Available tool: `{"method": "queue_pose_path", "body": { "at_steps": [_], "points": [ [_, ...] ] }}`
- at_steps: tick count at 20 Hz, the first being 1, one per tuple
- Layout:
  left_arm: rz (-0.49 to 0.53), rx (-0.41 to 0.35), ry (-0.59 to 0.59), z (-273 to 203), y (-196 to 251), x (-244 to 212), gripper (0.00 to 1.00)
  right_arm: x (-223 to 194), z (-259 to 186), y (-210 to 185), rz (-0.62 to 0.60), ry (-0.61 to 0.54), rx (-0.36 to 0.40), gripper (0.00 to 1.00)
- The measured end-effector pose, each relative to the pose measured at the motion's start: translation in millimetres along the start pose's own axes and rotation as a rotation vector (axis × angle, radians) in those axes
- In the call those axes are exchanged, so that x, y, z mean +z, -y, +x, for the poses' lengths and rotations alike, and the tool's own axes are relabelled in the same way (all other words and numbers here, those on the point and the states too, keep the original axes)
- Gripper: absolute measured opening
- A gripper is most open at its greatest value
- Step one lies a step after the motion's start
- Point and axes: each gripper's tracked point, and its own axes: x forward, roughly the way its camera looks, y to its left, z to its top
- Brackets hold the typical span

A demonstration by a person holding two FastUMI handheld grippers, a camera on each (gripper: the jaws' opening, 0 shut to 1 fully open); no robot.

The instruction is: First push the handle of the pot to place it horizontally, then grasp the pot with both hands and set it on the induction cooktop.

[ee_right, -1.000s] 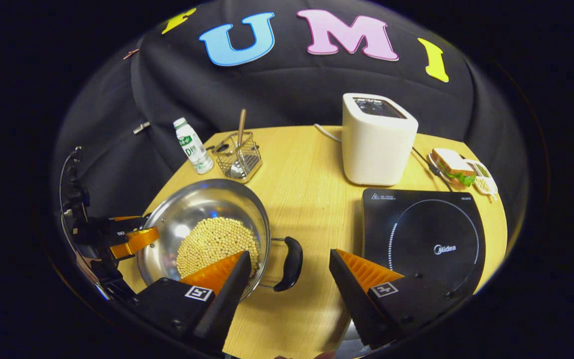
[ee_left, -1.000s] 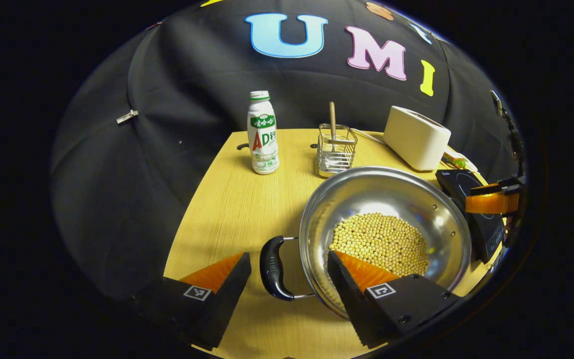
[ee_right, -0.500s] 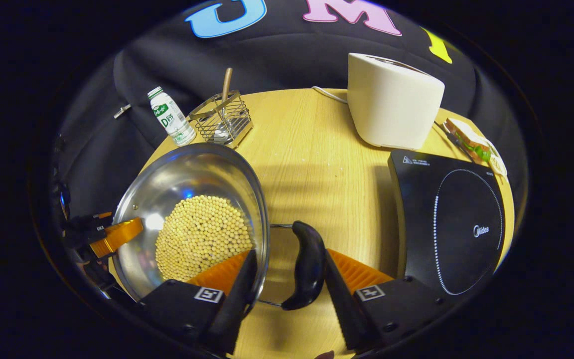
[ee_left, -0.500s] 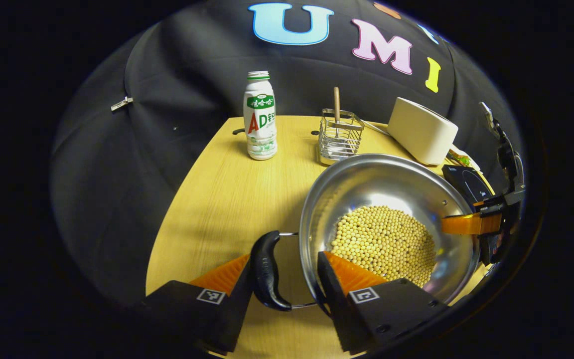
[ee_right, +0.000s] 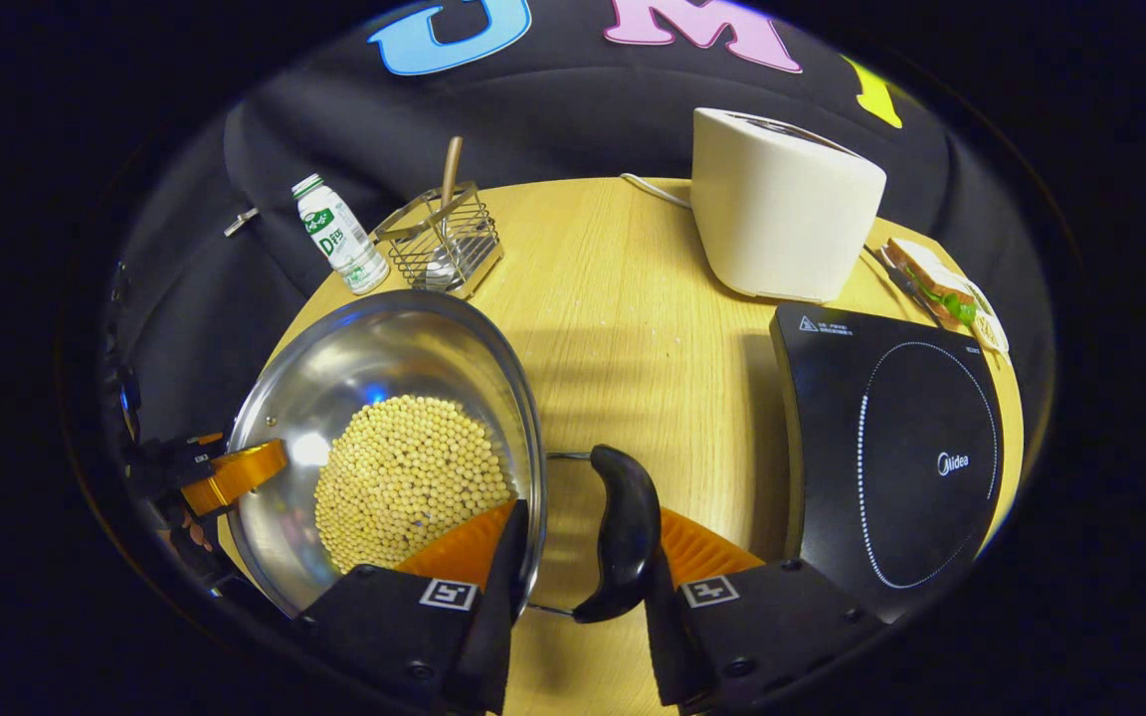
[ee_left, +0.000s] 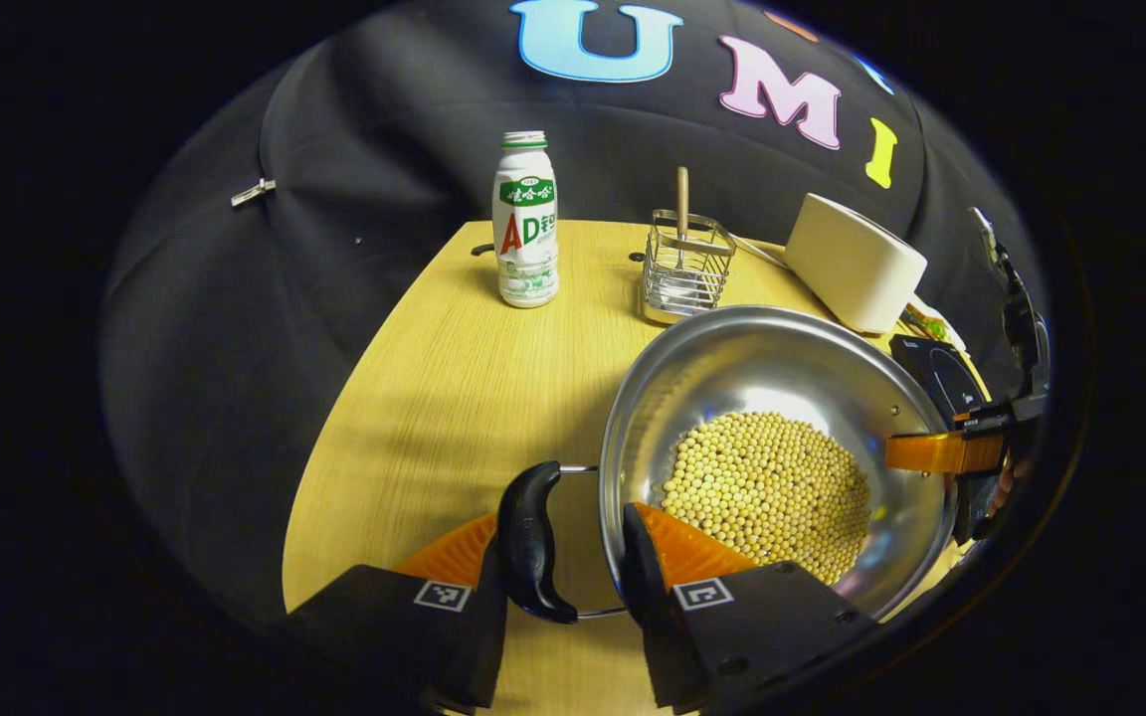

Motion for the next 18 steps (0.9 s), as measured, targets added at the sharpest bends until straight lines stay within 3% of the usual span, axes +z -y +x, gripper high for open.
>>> {"method": "queue_pose_path", "body": {
  "at_steps": [10,11,12,13,14,15,18],
  "points": [
    [0.042,0.003,0.025,-45,52,39,0.59,22,-55,37,0.019,0.022,0.004,0.59],
    [0.045,0.001,0.024,-49,62,43,0.59,24,-63,46,0.022,0.025,0.004,0.55],
    [0.051,-0.001,0.022,-54,73,45,0.59,27,-70,54,0.024,0.026,0.004,0.59],
    [0.059,-0.003,0.02,-58,83,48,0.59,27,-78,64,0.028,0.026,0.002,0.55],
    [0.069,-0.007,0.02,-62,94,53,0.59,29,-86,74,0.032,0.027,0.001,0.59],
    [0.081,-0.01,0.023,-65,107,56,0.59,30,-93,85,0.038,0.028,-0.002,0.55],
    [0.095,-0.024,0.019,-71,145,65,0.59,32,-111,118,0.059,0.035,-0.007,0.59]
  ]
}}
